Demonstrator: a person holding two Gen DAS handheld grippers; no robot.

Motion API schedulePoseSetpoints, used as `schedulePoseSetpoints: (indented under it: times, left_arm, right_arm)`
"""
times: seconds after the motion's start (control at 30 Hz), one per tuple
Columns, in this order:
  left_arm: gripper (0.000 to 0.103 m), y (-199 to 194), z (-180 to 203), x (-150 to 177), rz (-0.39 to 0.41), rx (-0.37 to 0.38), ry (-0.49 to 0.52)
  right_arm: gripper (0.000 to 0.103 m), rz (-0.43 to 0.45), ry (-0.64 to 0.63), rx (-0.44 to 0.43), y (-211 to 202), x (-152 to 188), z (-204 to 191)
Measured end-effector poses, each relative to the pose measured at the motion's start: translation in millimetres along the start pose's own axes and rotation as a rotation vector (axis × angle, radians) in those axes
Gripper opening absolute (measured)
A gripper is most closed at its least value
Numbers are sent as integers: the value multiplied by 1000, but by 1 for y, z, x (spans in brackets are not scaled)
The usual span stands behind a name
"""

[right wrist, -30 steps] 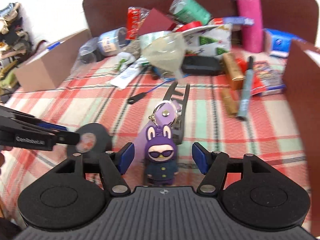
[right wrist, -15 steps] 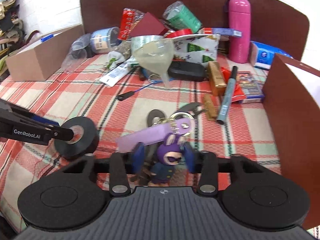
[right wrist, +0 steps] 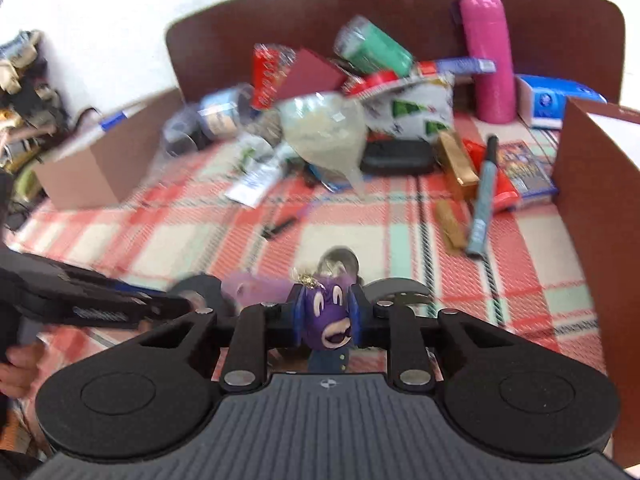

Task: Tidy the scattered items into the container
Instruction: 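Lift black tape roll with left tool while right tool lifts purple keychain figure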

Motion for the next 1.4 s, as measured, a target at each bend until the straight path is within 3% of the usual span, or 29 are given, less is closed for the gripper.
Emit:
schedulePoseSetpoints:
  times: [0.23, 0.3, 0.37, 0.4, 0.63, 0.77, 0.83, 0.9, 0.97, 1.13, 1.17, 1.2, 1.3, 1.37, 1.4]
  left_arm:
    - [25, -22, -18, 9, 22, -25, -32]
    - [28, -23, -25, 12, 20, -36, -39]
    - [45, -23, -31, 14, 16, -32, -53]
    - [47, -22, -32, 15, 15, -28, -57]
    - [55, -10, -31, 17, 6, -26, -40]
    - [62, -4, -31, 18, 2, -25, -29]
    - [61, -4, -31, 18, 6, -26, -22]
    - [37, -4, -31, 18, 10, -27, -15]
    - [30, -4, -31, 18, 15, -28, -8]
    - [30, -4, -30, 17, 25, -29, 9]
    - [35, -3, -30, 17, 24, -25, 12]
    - [49, -3, -30, 16, 24, -21, 14]
    - [50, 0, -26, 15, 28, -30, 43]
    - [32, 0, -26, 15, 32, -45, 57]
    - [30, -2, -27, 16, 34, -44, 53]
  right_arm:
    - [20, 27, -22, -140, -13, -14, -29]
    - [20, 5, -45, -134, -7, -12, -33]
    - [20, -24, -58, -113, 0, -8, -33]
    - [23, -42, -60, -96, 5, -6, -32]
    - [26, -69, -113, -97, 10, 2, -44]
    - [40, -105, -149, -52, 18, 7, -47]
    - [45, -111, -170, -33, 21, 11, -49]
    - [45, -114, -174, -31, 24, 13, -49]
    - [44, -115, -171, -31, 28, 12, -49]
    - [49, -93, -166, -28, 45, 4, -54]
    - [47, -94, -165, -40, 49, 3, -56]
    - [44, -96, -164, -51, 53, 1, -58]
    - [33, -122, -166, -36, 68, 0, -62]
    - [32, -119, -141, -41, 67, 0, -62]
    - [30, -110, -135, -44, 64, 0, -62]
Point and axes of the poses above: each gripper's, at about its wrist camera, not at the fingertips, and y roughly the way its jaws point, z to its right, x to its underside, the point moved 8 cm from there along y, roughly the way its jaws point, and after that the axes turned 6 degrees about -z, right-handed, at the moved point
